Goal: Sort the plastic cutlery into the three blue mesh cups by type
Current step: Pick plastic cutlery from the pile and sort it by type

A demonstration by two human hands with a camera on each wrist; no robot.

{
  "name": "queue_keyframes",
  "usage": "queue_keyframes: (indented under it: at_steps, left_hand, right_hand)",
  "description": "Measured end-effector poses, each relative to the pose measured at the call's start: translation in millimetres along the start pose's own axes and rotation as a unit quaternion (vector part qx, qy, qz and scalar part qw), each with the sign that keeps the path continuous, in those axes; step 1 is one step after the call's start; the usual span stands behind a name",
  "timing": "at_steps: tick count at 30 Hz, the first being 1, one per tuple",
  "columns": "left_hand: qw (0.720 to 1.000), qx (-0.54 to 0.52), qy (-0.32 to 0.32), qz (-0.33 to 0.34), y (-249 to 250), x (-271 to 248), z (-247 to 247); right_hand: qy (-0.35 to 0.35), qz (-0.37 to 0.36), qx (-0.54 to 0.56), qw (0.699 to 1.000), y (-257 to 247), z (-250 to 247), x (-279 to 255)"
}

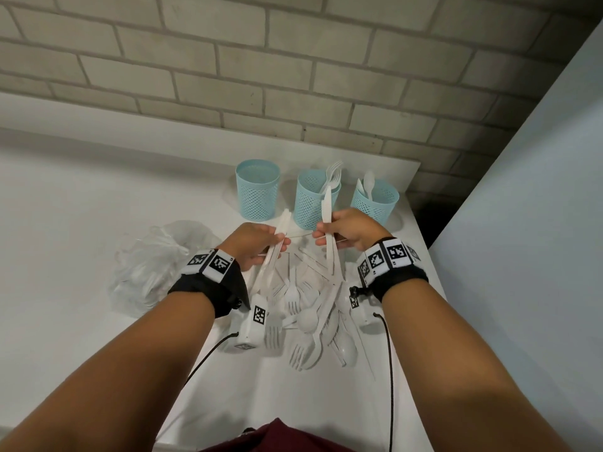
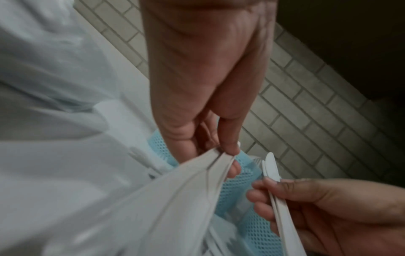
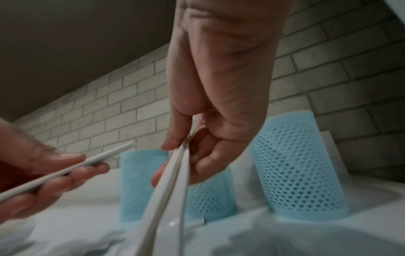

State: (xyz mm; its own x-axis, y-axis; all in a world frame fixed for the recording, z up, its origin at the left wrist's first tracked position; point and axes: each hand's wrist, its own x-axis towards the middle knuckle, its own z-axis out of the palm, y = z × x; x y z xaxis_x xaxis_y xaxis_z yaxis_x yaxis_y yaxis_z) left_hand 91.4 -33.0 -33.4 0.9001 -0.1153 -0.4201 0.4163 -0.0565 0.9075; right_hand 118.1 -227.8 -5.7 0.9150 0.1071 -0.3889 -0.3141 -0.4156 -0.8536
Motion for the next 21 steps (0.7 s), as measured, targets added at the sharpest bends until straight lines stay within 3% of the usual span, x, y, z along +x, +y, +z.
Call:
queue_keyframes:
  at_steps: [5, 11, 21]
  left_hand:
    - [0.999, -0.026, -0.037, 0.028, 14, -4, 13]
    - [0.997, -0.022, -0.062, 0.042, 17, -7, 26]
    - [0.993, -0.037, -0.076, 0.083, 11, -8, 31]
  right_hand:
    - [-0.013, -0.044, 0.044, 0.998, -21, -5, -5]
    - [-0.039, -0.046, 0.120, 0.991, -32, 3, -8]
    - [0.018, -0.043, 0.153, 0.987, -30, 26, -4]
